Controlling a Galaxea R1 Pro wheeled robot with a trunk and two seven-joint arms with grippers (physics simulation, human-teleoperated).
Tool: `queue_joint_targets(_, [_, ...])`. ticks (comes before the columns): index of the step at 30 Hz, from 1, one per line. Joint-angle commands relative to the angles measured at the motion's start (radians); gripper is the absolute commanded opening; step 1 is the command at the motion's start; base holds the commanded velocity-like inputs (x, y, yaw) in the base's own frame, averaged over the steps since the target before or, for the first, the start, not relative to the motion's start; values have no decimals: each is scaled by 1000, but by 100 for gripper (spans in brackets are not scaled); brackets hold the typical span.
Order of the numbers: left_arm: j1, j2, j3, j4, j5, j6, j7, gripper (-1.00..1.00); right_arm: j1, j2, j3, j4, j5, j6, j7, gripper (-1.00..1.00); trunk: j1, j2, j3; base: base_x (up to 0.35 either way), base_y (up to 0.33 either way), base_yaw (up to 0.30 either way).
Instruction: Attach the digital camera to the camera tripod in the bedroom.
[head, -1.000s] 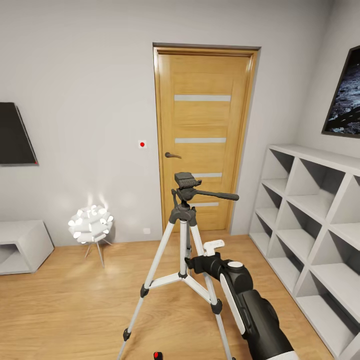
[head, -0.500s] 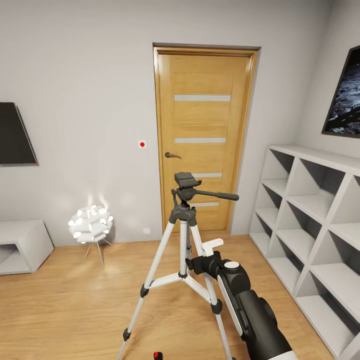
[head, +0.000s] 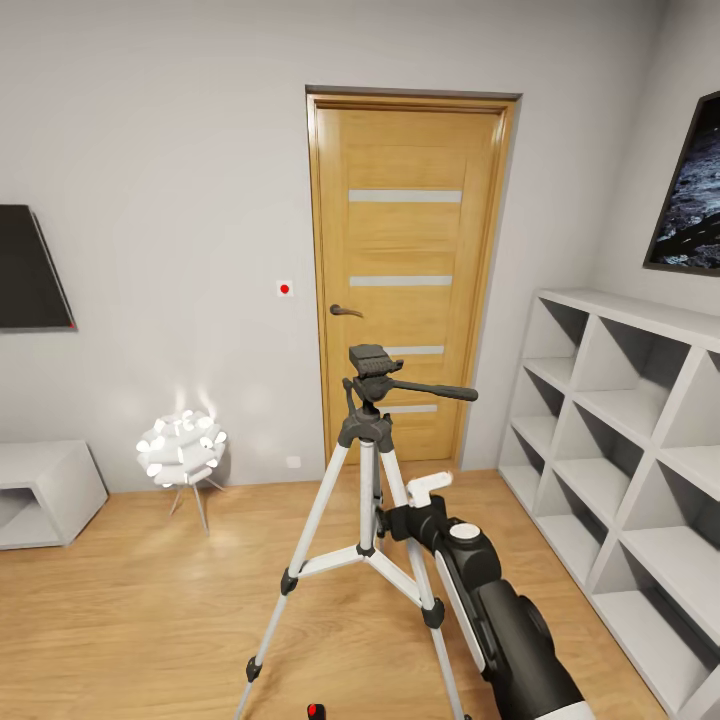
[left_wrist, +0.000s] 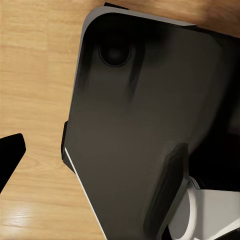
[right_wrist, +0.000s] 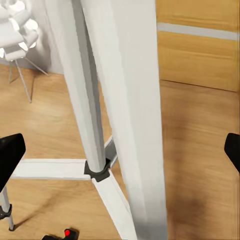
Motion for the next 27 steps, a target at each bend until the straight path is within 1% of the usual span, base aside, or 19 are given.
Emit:
queue_joint_targets(1, [1,0,0,-2,6,-1,0,100,-1,0,-1,2,8,-23,-6,100,0,-1,-1,0,0,0])
queue_joint_targets(7, [1,0,0,-2,6,-1,0,100,-1,1,-2,14,6,-70,-17,100,0,-1,-1,0,0,0])
queue_joint_targets(8, [1,0,0,-2,6,-1,0,100,-1,0,-1,42,6,-87,-19,100,0,-1,-1,0,0,0])
queue_joint_targets(12, [1,0,0,-2,6,-1,0,100,-1,-1,-1,75,6,-96,-20,100,0,-1,-1,0,0,0])
queue_joint_targets(14, [1,0,0,-2,6,-1,0,100,-1,-2,-8,96,7,-111,-21,100,0,-1,-1,0,0,0])
queue_joint_targets(18, [1,0,0,-2,6,-1,0,100,-1,-2,-18,103,7,-117,-21,100,0,-1,-1,0,0,0])
queue_joint_targets(27, [1,0,0,-2,6,-1,0,100,-1,-2,-21,104,8,-118,-25,100,0,-1,-1,0,0,0])
